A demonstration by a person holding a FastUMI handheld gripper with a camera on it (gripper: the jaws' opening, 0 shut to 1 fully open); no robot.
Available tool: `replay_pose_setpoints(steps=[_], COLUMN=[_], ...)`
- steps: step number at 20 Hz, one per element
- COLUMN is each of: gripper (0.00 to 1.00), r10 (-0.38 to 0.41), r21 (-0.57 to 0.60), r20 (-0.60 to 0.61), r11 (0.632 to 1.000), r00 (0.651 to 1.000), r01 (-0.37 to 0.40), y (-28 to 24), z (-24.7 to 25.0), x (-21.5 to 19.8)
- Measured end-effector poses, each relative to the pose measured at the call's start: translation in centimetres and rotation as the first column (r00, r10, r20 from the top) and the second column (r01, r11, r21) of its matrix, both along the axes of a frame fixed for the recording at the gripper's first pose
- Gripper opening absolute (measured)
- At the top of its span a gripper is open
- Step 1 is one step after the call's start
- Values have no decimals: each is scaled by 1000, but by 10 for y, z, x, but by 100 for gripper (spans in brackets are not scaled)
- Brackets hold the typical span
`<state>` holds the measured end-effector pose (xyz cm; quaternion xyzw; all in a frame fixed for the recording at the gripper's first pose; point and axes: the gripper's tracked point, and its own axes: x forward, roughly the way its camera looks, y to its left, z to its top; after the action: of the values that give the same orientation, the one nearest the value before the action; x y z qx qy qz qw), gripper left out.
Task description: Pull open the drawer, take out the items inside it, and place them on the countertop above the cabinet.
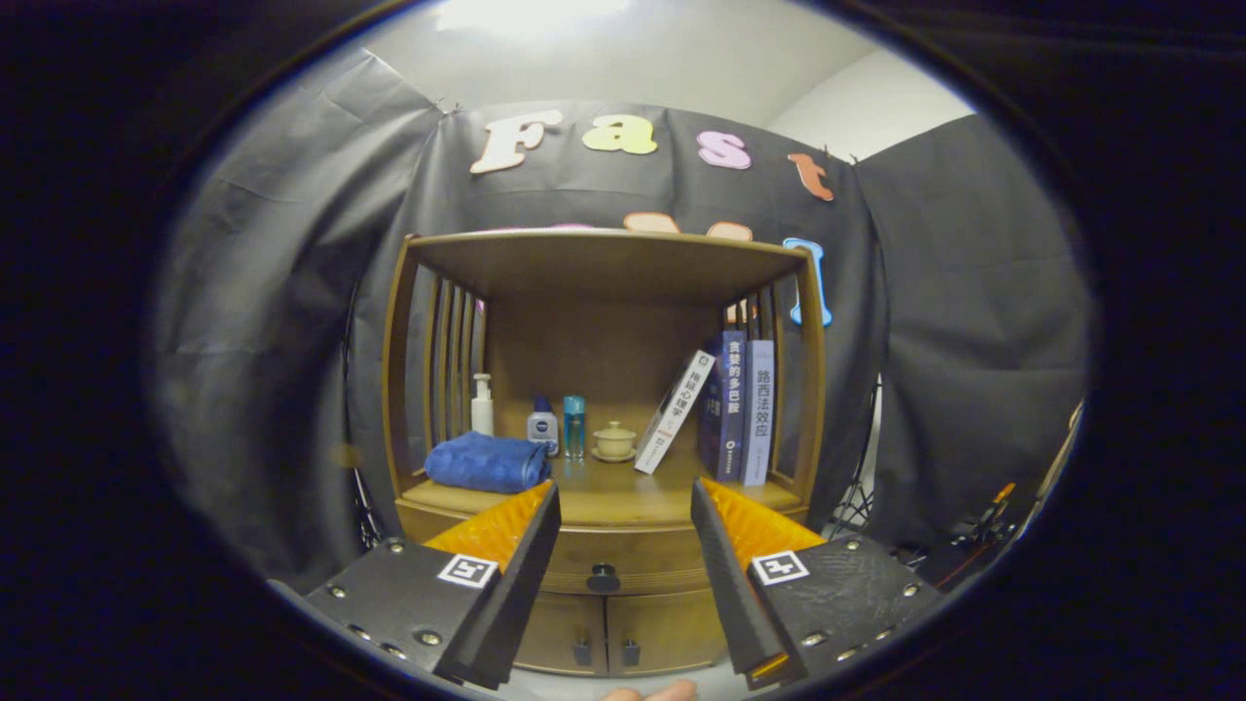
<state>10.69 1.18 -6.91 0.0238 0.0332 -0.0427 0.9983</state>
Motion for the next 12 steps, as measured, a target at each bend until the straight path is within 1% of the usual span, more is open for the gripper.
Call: replay_pose_setpoints(steps=[4, 7, 9, 12], gripper=[80, 80, 80, 80], r10=[4, 53, 59, 71], r21=[4, 53, 76, 79], r20=[4, 2, -20, -49], r11=[1000, 997, 995, 995], r00=[1000, 999, 998, 996], r01=[-4, -53, -57, -67], y=[14, 33, 35, 40], z=[-18, -33, -49, -69], x=[24, 41, 50, 63])
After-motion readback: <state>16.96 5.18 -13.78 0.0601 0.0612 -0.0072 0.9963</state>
